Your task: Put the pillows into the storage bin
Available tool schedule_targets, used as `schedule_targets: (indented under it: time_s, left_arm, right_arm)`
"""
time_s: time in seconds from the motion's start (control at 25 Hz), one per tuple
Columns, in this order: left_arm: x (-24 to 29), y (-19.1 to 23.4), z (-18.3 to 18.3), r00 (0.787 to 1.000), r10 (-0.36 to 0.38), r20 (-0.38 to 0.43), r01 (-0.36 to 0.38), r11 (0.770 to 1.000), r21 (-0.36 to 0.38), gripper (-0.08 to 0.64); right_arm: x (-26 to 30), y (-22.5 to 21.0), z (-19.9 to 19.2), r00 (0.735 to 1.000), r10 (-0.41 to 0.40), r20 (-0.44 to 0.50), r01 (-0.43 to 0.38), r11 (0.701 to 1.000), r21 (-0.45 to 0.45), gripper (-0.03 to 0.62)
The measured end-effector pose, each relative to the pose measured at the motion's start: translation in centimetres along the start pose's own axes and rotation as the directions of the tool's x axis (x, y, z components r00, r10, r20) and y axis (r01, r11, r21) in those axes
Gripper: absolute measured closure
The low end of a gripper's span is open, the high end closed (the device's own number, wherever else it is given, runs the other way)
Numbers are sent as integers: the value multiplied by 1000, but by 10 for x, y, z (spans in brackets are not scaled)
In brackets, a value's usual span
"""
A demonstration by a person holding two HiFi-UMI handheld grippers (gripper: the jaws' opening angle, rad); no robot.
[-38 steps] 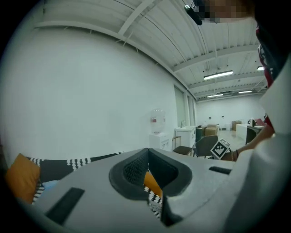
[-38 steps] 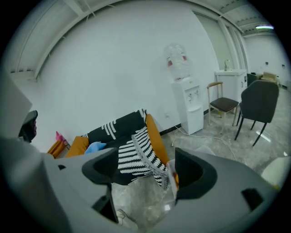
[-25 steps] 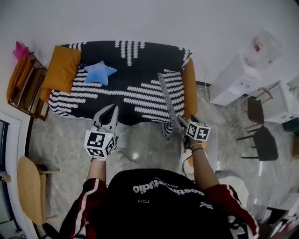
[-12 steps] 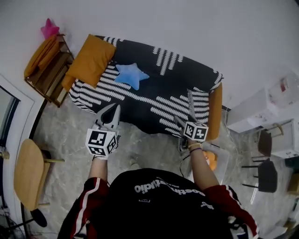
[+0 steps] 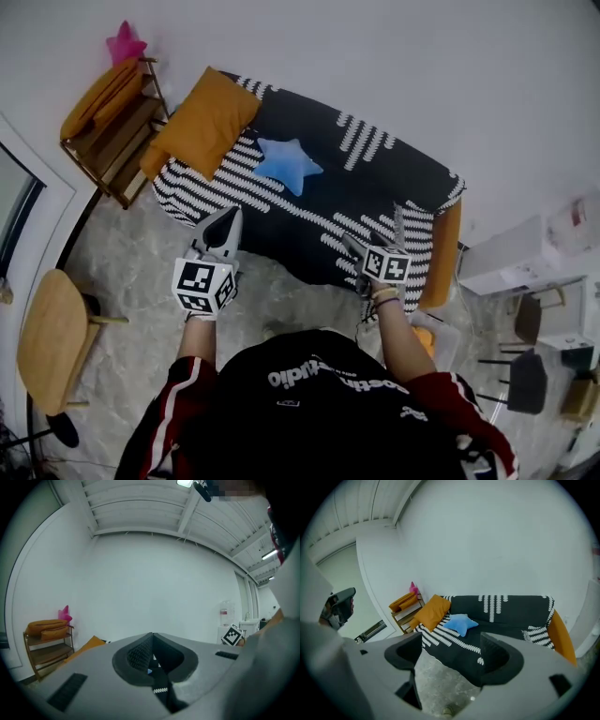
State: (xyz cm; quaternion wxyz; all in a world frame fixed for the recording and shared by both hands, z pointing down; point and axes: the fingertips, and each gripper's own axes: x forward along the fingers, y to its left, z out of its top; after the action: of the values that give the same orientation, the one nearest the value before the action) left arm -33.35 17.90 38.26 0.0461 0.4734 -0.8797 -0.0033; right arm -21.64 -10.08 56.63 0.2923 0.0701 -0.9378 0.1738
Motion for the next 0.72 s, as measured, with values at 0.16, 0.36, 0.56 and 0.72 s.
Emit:
schedule_targets:
  time_s: [0.16, 0.36, 0.56, 0.72]
  left_arm:
    - [7, 17, -6, 1000, 24, -11, -24, 1000, -16, 557]
    - [20, 39, -13, 998, 66, -23, -66, 998, -24, 557]
    - [48, 65, -15, 993, 111, -36, -112, 994, -15, 557]
    - [83, 89, -16, 987, 143, -72, -143, 990, -8, 557]
  right_arm:
    - [27, 7, 10, 999, 22, -24, -22, 1000, -19, 210]
    - [74, 10, 22, 996, 65, -56, -67, 997, -38, 209]
    - [136, 13, 44, 989, 116, -91, -122, 991, -57, 209]
    - [190, 15, 63, 979, 154, -130, -163, 985, -60, 207]
